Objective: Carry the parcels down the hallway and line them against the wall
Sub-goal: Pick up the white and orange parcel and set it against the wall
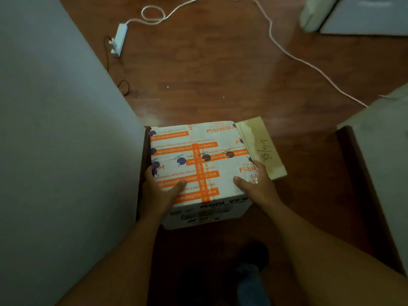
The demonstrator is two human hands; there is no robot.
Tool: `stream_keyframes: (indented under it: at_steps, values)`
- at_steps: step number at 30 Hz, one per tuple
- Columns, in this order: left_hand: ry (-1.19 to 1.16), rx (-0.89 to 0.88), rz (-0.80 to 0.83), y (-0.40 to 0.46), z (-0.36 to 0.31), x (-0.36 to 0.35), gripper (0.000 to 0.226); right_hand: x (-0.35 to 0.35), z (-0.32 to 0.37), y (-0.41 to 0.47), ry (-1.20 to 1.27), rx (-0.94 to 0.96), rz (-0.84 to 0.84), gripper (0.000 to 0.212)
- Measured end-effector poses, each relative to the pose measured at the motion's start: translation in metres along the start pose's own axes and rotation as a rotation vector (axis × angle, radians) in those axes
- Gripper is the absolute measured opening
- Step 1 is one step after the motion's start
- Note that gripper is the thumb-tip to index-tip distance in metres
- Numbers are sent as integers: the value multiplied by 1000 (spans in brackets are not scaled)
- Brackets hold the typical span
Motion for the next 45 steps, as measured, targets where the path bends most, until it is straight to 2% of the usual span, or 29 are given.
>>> stream_keyframes:
  at_steps: [5, 9, 13, 14, 20, 24, 29, 32, 36, 41, 45]
  values:
    - [191, -151, 109, -43, -66, -30, 95, 57, -21, -59, 166, -8, -97, 80]
    - [364, -252, 202, -93, -93, -89, 100, 113, -76, -116, 316, -76, -222, 67]
    - [405, -361, 322, -160, -106, -169, 72, 180, -140, -189, 414, -99, -376, 71]
    - [400, -381, 378, -182, -105, -195, 71, 200, -162, -213, 417, -110, -427, 71]
    - [418, -477, 620, -303, -95, -336, 97, 304, -270, -356, 445, -197, -703, 67]
    - [467, -553, 801, -389, -86, -406, 102, 341, -329, -454, 537, -253, -882, 57]
    - [461, -595, 1061, -484, -70, -476, 94, 353, -390, -555, 613, -314, -1078, 59]
    - [479, -606, 1211, -533, -47, -504, 86, 336, -423, -608, 655, -363, -1195, 65]
    - [522, -615, 1364, -590, -8, -533, 89, 307, -466, -665, 742, -416, -1313, 67]
    - [581, -629, 1487, -640, 39, -564, 91, 278, -512, -707, 861, -459, -1401, 68]
    - [647, -614, 1554, -654, 67, -590, 88, 264, -543, -708, 917, -492, -1370, 54]
Point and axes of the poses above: each hand's wrist, its own y-axis towards the middle knuckle, its own x-axis out of the back of the hand, z = x × y, the point moved 8 cm from there along y, towards the middle knuckle, and after that the axes turned 3 degrees about z, right-handed, at the moved point
